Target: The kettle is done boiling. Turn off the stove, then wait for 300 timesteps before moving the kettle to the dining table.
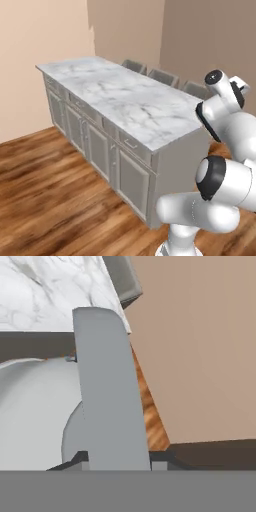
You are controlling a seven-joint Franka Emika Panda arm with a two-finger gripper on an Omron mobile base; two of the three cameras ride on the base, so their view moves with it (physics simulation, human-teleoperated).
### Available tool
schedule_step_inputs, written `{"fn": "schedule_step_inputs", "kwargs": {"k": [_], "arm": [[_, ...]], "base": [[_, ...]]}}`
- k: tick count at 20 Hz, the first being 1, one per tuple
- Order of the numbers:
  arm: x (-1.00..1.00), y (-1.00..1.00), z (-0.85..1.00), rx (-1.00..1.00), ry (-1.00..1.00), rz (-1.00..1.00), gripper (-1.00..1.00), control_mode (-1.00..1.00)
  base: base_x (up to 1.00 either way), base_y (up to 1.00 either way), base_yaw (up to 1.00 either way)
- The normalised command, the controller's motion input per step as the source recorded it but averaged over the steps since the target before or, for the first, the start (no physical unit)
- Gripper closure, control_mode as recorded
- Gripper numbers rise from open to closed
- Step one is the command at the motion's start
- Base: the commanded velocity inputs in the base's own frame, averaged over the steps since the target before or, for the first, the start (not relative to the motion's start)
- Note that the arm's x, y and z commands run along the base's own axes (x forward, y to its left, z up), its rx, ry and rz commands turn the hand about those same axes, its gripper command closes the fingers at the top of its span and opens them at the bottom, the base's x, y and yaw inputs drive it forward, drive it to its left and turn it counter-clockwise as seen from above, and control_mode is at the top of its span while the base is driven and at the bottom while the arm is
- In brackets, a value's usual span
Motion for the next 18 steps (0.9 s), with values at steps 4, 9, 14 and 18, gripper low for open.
{"fn": "schedule_step_inputs", "kwargs": {"k": [4,9,14,18], "arm": [[0.00,0.00,0.00,0.00,0.00,0.00,1.00,1.00],[0.00,0.00,0.00,0.00,0.00,0.00,1.00,1.00],[0.00,0.00,0.00,0.00,0.00,0.00,1.00,1.00],[0.00,0.00,0.00,0.00,0.00,0.00,1.00,1.00]], "base": [[0.00,-0.61,0.50],[0.00,-0.60,0.50],[-0.02,-0.70,0.48],[-0.11,-0.80,0.45]]}}
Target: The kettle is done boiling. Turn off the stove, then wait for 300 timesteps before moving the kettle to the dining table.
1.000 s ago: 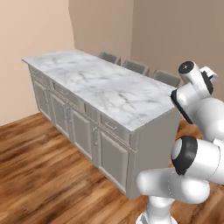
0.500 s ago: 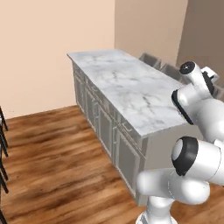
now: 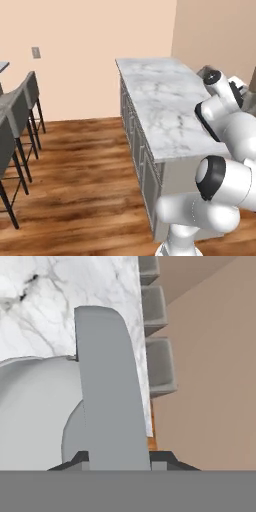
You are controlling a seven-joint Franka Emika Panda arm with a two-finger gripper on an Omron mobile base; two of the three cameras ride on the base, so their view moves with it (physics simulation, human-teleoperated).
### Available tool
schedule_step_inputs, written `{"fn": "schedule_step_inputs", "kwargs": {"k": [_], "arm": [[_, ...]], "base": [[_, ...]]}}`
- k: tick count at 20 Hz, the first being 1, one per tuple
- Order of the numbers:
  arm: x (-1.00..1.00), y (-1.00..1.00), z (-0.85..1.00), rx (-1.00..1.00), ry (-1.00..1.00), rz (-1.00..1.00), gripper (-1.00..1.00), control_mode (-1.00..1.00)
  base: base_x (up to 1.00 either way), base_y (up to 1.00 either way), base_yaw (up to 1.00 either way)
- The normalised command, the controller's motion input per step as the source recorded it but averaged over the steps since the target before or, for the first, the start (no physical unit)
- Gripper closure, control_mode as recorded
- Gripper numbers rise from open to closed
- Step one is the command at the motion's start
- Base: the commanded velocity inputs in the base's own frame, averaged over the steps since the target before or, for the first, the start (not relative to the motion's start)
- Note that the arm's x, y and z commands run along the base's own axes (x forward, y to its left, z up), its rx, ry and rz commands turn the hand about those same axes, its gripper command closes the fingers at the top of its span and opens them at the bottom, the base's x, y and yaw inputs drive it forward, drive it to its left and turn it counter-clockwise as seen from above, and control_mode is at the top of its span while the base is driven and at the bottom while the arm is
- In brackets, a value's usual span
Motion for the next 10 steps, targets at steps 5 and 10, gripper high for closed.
{"fn": "schedule_step_inputs", "kwargs": {"k": [5,10], "arm": [[0.00,0.00,0.00,0.00,0.00,0.00,1.00,1.00],[0.00,0.00,0.00,0.00,0.00,0.00,1.00,1.00]], "base": [[-0.18,-0.81,0.44],[-0.22,-0.79,0.43]]}}
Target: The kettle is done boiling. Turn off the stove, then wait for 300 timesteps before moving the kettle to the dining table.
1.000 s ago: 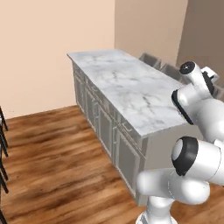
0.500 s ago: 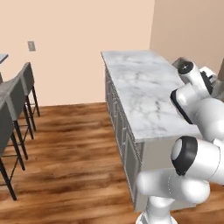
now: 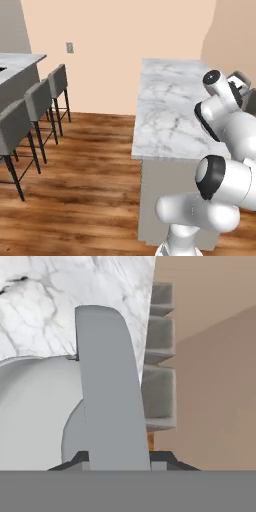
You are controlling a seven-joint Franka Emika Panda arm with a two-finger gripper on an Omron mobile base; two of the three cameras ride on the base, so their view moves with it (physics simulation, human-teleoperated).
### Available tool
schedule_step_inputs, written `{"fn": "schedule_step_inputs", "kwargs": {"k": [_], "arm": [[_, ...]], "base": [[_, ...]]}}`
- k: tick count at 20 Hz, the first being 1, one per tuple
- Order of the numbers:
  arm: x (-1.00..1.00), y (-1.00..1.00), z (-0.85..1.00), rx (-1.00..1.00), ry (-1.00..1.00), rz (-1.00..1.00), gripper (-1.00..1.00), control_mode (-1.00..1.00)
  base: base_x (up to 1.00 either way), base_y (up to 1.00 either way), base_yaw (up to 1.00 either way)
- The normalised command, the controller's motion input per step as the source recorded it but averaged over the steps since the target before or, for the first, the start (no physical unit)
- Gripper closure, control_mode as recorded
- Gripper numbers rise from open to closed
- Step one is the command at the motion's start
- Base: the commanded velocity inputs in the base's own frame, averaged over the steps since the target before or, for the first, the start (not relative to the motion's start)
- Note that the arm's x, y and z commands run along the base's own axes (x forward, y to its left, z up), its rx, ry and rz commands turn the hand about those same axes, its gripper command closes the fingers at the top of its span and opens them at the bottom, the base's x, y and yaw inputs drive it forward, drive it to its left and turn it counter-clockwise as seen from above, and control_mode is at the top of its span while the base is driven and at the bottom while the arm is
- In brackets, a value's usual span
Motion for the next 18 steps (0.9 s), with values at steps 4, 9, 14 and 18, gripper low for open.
{"fn": "schedule_step_inputs", "kwargs": {"k": [4,9,14,18], "arm": [[0.00,0.00,0.00,0.00,0.00,0.00,1.00,1.00],[0.00,0.00,0.00,0.00,0.00,0.00,1.00,1.00],[0.00,0.00,0.00,0.00,0.00,0.00,1.00,1.00],[0.00,0.00,0.00,0.00,0.00,0.00,1.00,1.00]], "base": [[-0.23,-0.77,0.42],[-0.32,-0.76,0.40],[-0.38,-0.71,0.39],[-0.31,-0.68,0.38]]}}
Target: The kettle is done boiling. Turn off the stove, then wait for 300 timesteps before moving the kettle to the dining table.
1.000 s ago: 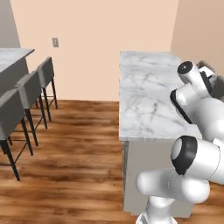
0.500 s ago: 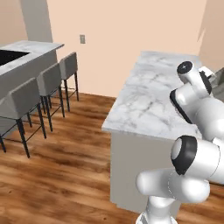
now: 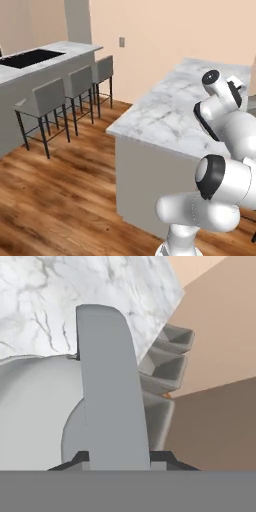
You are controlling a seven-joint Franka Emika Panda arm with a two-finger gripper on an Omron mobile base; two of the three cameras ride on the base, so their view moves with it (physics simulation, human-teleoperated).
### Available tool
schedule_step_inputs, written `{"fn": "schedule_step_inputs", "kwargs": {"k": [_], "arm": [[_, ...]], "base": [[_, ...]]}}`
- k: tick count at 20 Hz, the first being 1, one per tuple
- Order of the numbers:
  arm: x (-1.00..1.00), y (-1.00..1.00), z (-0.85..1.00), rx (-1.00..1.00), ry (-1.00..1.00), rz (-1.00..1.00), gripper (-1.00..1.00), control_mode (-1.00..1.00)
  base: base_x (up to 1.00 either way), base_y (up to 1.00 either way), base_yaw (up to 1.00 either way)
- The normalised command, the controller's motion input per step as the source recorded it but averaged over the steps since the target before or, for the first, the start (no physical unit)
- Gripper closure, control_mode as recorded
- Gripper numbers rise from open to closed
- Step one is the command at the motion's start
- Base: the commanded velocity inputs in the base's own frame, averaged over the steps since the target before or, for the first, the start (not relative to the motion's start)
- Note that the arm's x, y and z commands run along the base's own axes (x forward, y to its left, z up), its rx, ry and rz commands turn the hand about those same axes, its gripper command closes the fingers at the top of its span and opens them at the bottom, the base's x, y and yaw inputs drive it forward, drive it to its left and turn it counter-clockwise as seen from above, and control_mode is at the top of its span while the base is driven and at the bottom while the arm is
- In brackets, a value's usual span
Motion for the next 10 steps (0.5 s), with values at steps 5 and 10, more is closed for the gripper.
{"fn": "schedule_step_inputs", "kwargs": {"k": [5,10], "arm": [[0.00,0.00,0.00,0.00,0.00,0.00,1.00,1.00],[0.00,0.00,0.00,0.00,0.00,0.00,1.00,1.00]], "base": [[-0.10,-0.67,0.40],[0.00,-0.71,0.44]]}}
